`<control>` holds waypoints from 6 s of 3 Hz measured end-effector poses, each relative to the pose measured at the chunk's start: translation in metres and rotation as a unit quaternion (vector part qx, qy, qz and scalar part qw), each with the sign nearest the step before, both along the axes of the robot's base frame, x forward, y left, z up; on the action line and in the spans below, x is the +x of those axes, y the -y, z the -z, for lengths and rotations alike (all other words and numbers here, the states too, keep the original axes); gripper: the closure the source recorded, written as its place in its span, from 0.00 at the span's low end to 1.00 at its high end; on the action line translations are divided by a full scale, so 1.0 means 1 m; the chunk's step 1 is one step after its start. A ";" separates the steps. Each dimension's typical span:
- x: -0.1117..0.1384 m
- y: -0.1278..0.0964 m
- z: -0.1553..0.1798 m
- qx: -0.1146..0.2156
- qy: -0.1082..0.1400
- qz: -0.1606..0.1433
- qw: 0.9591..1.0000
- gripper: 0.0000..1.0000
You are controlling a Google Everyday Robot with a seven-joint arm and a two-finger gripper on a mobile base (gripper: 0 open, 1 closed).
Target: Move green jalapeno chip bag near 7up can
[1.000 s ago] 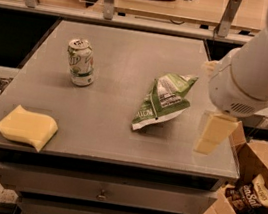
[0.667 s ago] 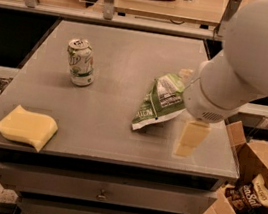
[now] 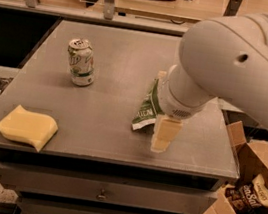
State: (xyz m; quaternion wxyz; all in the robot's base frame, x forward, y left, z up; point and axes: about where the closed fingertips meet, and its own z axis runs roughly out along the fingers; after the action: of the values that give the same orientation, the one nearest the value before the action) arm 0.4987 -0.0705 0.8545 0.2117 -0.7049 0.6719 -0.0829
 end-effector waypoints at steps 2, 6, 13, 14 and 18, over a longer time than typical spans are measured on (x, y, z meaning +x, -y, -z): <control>0.025 -0.003 0.009 -0.018 -0.006 0.005 1.000 0.18; 0.034 -0.009 -0.006 -0.089 0.037 -0.014 0.995 1.00; 0.035 -0.114 -0.057 0.154 0.031 -0.119 0.980 1.00; 0.043 -0.125 -0.046 0.158 0.024 -0.117 0.980 0.82; 0.055 -0.137 -0.025 0.156 0.013 -0.109 0.982 0.00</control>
Offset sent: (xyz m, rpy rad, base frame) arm 0.0371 0.0014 -0.0155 -0.0566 0.0263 -0.0171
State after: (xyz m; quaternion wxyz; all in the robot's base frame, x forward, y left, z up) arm 0.5540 0.0662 0.8800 0.3352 -0.7314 0.5927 0.0372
